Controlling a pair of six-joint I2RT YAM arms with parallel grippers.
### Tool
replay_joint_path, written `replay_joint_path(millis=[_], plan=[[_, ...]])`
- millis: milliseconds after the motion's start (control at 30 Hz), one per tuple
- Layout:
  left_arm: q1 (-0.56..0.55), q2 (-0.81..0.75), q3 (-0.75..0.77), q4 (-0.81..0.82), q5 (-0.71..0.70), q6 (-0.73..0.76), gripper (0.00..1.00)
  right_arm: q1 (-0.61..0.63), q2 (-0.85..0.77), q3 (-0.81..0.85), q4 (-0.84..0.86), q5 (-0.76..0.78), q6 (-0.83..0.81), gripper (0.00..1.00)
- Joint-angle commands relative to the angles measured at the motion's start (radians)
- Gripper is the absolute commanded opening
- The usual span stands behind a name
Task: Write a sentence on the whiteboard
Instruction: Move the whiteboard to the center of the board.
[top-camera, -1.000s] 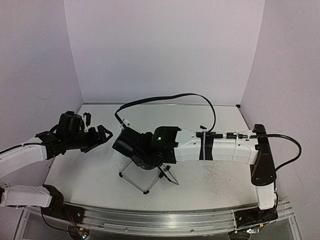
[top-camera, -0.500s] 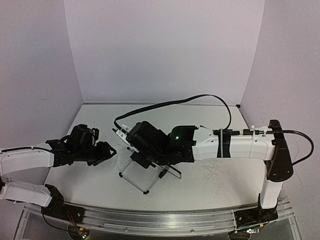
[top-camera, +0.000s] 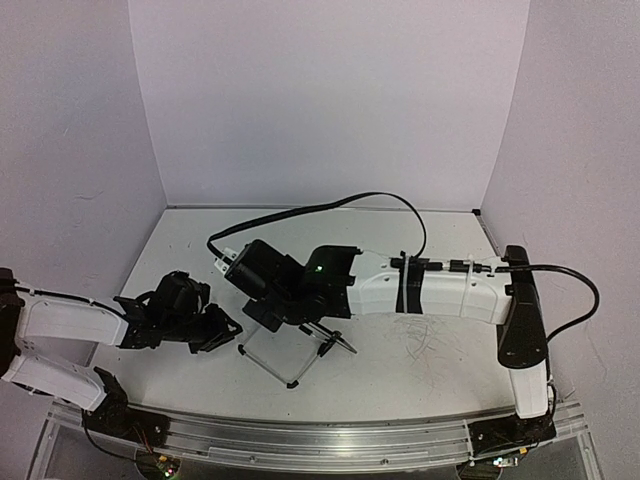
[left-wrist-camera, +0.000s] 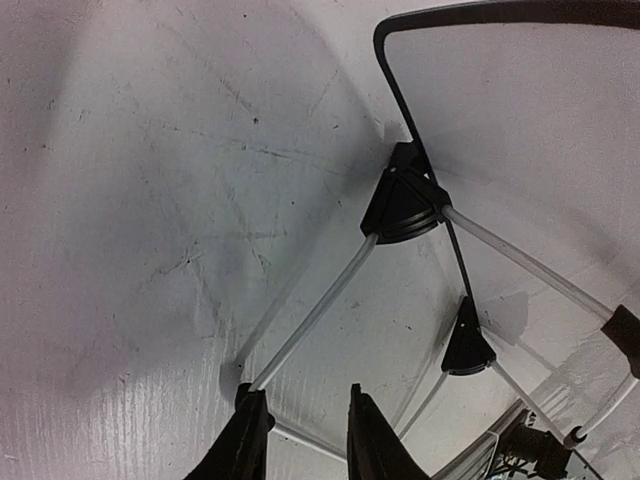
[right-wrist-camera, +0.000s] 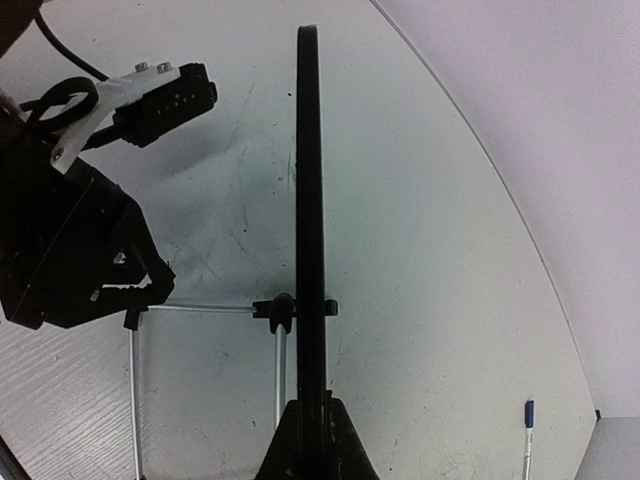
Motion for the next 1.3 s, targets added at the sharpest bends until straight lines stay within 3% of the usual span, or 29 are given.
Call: replay_joint_path(millis=[0, 133, 300, 467, 667, 867, 967, 1167, 1267], plan=[[-0.004, -0.002, -0.024, 0.091, 0.013, -0.092, 0.35, -0.011, 0.036, 0.031, -0.075, 0.033, 0.127, 0.00], [-0.011, 0.010, -0.068, 0.090, 0.038, -0.163, 0.46, -0.014, 0.045, 0.041, -0.082, 0.043, 0.149, 0.00], [-0.068, 0.048, -0.054, 0.083, 0.057, -0.184, 0.42, -0.020, 0.056, 0.057, -0.082, 0.029, 0.165, 0.00], [-0.088, 0.150, 0.002, 0.088, 0.043, -0.145, 0.47, -0.020, 0.054, 0.064, -0.082, 0.007, 0.188, 0.01], [-0.088, 0.264, 0.092, 0.098, -0.017, -0.091, 0.41, -0.021, 0.030, 0.044, -0.082, -0.020, 0.226, 0.23], [-0.089, 0.267, 0.106, 0.098, -0.085, -0.072, 0.39, -0.021, 0.007, 0.040, -0.082, -0.030, 0.245, 0.35], [-0.089, 0.287, 0.126, 0.097, -0.094, -0.051, 0.38, -0.021, 0.000, 0.047, -0.082, -0.032, 0.255, 0.47], [-0.077, 0.337, 0.178, 0.084, -0.116, -0.001, 0.36, -0.026, -0.049, 0.082, -0.085, -0.101, 0.274, 0.80], [-0.065, 0.358, 0.203, 0.065, -0.156, 0.027, 0.35, -0.039, -0.097, 0.100, -0.084, -0.164, 0.286, 0.91]])
